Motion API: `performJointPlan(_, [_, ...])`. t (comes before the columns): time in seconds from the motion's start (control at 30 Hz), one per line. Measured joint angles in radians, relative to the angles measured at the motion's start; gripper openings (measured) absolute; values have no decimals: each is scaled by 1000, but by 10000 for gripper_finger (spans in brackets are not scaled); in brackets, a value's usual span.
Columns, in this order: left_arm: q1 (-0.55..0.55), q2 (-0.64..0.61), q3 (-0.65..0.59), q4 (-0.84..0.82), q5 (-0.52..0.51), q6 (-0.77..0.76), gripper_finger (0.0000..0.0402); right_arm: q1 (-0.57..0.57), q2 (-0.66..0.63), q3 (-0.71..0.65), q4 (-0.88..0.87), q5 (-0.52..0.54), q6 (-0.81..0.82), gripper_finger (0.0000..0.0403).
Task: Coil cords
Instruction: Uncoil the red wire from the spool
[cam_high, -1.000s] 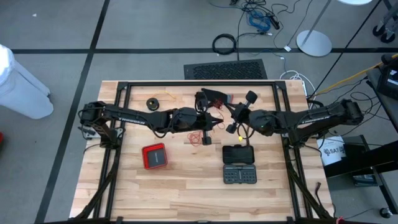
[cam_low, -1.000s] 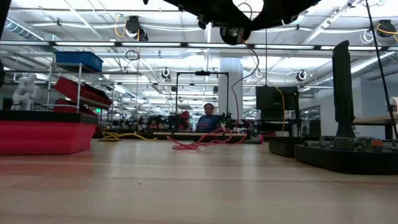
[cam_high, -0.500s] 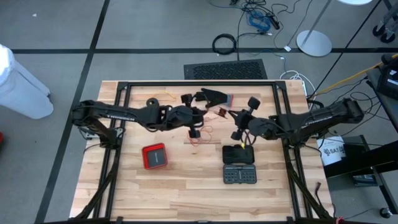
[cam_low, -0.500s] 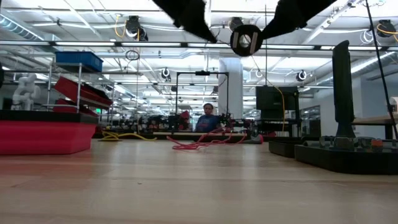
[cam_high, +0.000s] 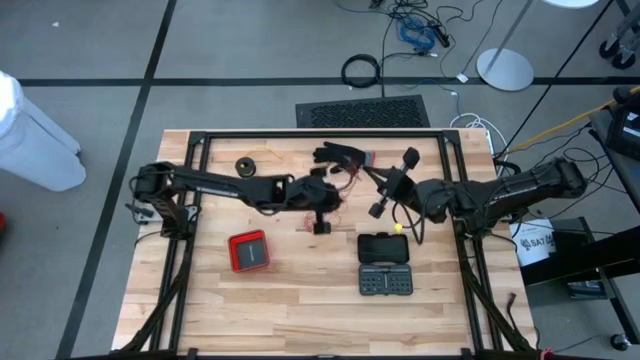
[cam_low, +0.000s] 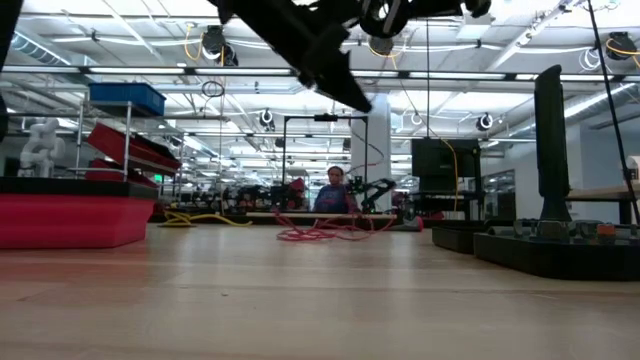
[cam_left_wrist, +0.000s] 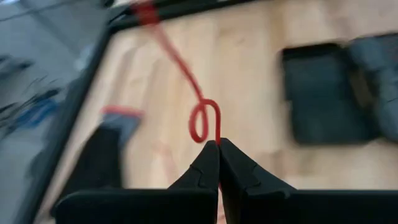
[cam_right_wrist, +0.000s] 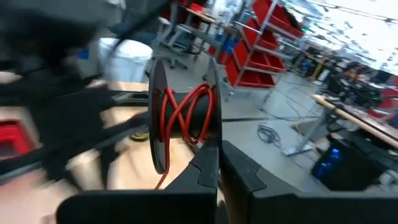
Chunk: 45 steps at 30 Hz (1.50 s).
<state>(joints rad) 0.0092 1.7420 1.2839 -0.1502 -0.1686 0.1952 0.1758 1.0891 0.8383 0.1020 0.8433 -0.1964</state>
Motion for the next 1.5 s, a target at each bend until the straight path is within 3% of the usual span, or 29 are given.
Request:
performJointPlan(0.23, [-59,24,0,133,51,24,1,-81,17,0,-18,-2,1,0])
performJointPlan(0.57, [-69,-85,-1,122,47,73,1,-111,139,0,-101,-10,30,0])
performJointPlan(0.87, [-51,-225,-1,-142,-265,128,1,-79,135,0,-289,-9,132,0])
performJointPlan(1.07, [0,-232,0,-307,-380,104,1,-10,102,0,-289,-14,129,0])
performJointPlan(1.23, [44,-204,-18,-342,-378,67,1,45,60,0,-300,-61,136,0])
performJointPlan(1.5, [81,-159,-110,-242,-197,-5,13,102,-45,0,-300,-61,157,0])
